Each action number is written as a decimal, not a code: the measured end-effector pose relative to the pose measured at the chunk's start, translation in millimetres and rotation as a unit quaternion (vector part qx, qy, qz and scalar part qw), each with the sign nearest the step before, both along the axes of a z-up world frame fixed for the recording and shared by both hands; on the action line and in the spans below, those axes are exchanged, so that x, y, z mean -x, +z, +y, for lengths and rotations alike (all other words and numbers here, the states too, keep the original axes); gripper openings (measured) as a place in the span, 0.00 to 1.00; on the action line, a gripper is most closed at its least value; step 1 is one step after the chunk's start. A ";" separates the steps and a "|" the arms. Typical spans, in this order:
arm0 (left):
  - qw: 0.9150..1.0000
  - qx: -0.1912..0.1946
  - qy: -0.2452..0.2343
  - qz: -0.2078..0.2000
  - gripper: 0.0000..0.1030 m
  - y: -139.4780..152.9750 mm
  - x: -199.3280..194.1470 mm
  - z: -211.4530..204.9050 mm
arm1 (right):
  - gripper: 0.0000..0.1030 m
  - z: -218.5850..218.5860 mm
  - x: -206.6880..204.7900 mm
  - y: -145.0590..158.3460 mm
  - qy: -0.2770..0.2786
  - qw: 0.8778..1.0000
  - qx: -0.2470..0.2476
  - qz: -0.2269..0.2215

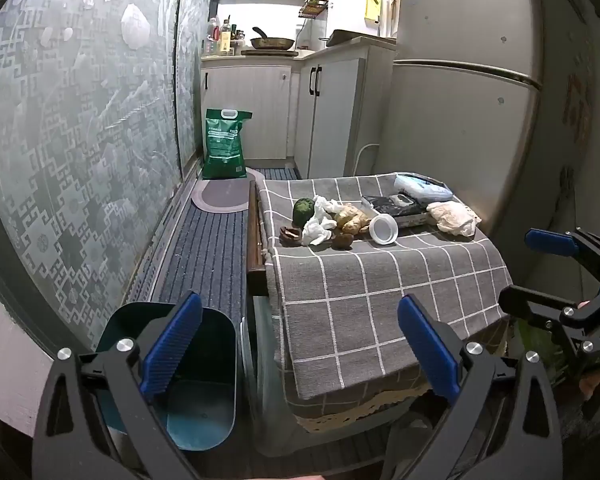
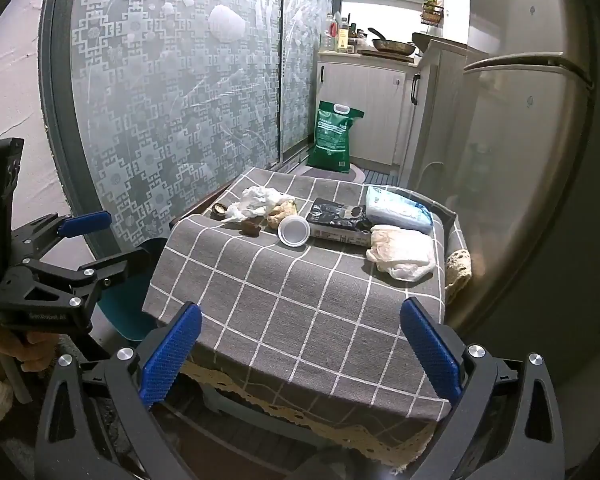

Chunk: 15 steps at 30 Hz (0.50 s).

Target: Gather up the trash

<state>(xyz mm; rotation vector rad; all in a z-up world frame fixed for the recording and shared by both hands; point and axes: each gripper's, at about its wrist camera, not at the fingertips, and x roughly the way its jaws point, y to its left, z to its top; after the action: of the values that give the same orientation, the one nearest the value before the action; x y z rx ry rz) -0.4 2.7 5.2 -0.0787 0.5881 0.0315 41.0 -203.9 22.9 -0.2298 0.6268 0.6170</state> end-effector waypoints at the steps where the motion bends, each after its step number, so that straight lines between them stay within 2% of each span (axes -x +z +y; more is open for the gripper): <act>1: 1.000 0.000 0.000 0.000 0.97 0.4 -0.2 0.5 | 0.97 0.3 0.0 -0.1 0.000 1.000 0.000 0.000; 15: 1.000 0.000 0.000 -0.002 0.97 0.3 2.5 -1.3 | 0.97 0.7 0.0 -0.2 0.000 1.000 0.000 0.001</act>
<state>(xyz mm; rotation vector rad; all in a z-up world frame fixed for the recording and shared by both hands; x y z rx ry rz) -2.9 1.4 5.4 -0.0788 0.5846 0.0308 41.0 -203.2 22.7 -0.2296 0.6279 0.6173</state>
